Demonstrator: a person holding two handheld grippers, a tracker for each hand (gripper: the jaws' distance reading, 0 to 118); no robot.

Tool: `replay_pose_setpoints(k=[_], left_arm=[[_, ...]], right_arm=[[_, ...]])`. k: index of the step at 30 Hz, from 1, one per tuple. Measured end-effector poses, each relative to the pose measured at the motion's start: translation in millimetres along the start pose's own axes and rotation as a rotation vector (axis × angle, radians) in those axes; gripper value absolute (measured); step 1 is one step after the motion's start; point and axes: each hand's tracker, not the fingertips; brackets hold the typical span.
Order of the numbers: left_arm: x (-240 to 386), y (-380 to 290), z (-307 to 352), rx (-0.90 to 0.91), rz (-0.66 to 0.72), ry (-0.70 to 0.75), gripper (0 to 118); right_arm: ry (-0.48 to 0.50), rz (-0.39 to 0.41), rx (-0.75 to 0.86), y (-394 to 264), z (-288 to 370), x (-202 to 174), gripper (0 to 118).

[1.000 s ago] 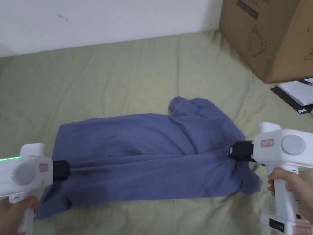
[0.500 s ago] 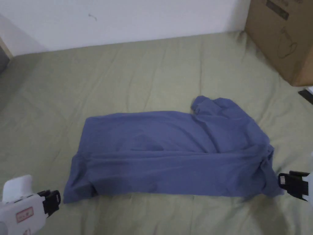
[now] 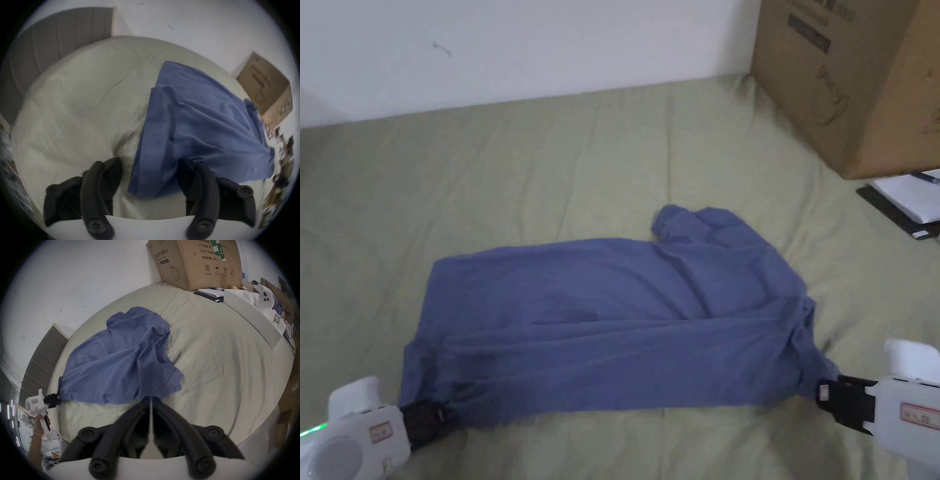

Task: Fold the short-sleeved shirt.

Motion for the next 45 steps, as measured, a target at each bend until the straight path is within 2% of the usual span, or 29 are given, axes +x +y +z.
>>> replay_pose_setpoints(k=[1,2,3,4,7,11,12,13,14,17,19,22,26,29,30,31,32,34,35,36,38,40,43,44,45], left_arm=[[2.6,2.2,5.0,0.008,-0.027,0.005,28],[3.8,5.3,8.0,0.018,-0.056,0.04,6],[4.0,6.2,9.8,0.025,-0.072,0.036,5],[2.9,9.9,10.9,0.008,-0.052,-0.01,5],[5.3,15.3,15.5,0.001,-0.053,-0.003,5],[4.7,19.8,28.4,0.025,-0.069,-0.02,5],[2.8,21.0,31.5,0.028,-0.068,-0.029,5],[-0.2,22.4,35.2,0.027,-0.063,-0.048,5],[-3.1,23.0,39.3,0.029,-0.055,-0.062,5],[-10.8,22.1,52.7,0.035,-0.04,-0.091,5],[-12.6,17.9,63.0,0.036,-0.044,-0.101,5],[-16.2,4.8,78.5,0.025,-0.078,-0.101,5],[-23.0,-30.8,102.4,-0.004,-0.091,-0.099,5],[-31.5,-64.7,100.3,-0.062,-0.074,-0.1,5],[-32.4,-74.9,96.9,-0.086,-0.079,-0.093,6],[-35.0,-85.6,91.6,-0.096,-0.067,-0.098,16],[-37.2,-92.3,85.8,-0.106,-0.046,-0.086,40],[-39.2,-94.9,85.1,-0.087,0.02,-0.102,49],[-41.1,-90.3,90.0,-0.066,0.059,-0.116,60],[-40.7,-84.4,94.2,-0.075,0.087,-0.107,71],[-37.5,-70.3,105.5,-0.031,0.105,-0.092,87],[-31.2,-55.5,124.2,0.07,0.079,-0.072,88],[-15.3,-34.0,145.8,0.214,0.049,-0.042,88],[-9.1,-27.4,148.7,0.24,0.037,-0.062,86],[-3.0,-20.9,148.8,0.249,0.024,-0.075,78]], right_arm=[[0.002,-0.006,-0.005,4.4,-3.8,-0.5,78],[0.004,-0.013,-0.018,8.5,-9.2,-1.8,102],[0.001,-0.018,-0.021,11.7,-14.0,-3.3,108],[0.0,-0.025,-0.018,15.7,-19.6,-5.2,108],[-0.007,-0.05,-0.005,28.1,-39.8,-8.8,106],[-0.066,-0.142,-0.143,34.7,-75.0,-10.4,76],[-0.071,-0.17,-0.143,30.5,-79.5,-11.4,47],[-0.062,-0.169,-0.131,26.5,-81.5,-13.1,26],[-0.039,-0.169,-0.125,24.5,-80.4,-14.0,17],[-0.031,-0.11,-0.126,27.8,-67.4,-13.4,9],[-0.013,-0.074,-0.119,30.7,-53.3,-12.2,8],[-0.023,0.028,-0.102,31.7,-24.7,-13.9,8],[-0.017,0.062,-0.12,17.3,7.8,-7.2,8],[-0.07,0.111,-0.185,-15.0,5.3,0.2,9],[-0.082,0.127,-0.202,-25.5,0.6,3.5,9],[-0.077,0.114,-0.213,-36.8,-6.5,8.1,16],[-0.078,0.098,-0.225,-45.9,-12.4,10.6,39],[-0.065,0.077,-0.192,-50.7,-9.0,10.7,66],[-0.038,0.074,-0.176,-45.6,-2.6,6.9,92],[-0.053,0.081,-0.187,-41.4,-1.1,5.4,99],[-0.105,0.149,-0.164,-30.8,7.8,-1.8,93],[-0.116,0.204,-0.111,-19.6,20.5,-8.1,94],[-0.075,0.217,-0.046,-2.8,41.4,-15.1,90],[-0.043,0.204,-0.018,2.9,47.5,-18.2,73],[-0.031,0.197,-0.001,7.3,50.5,-20.9,53]])
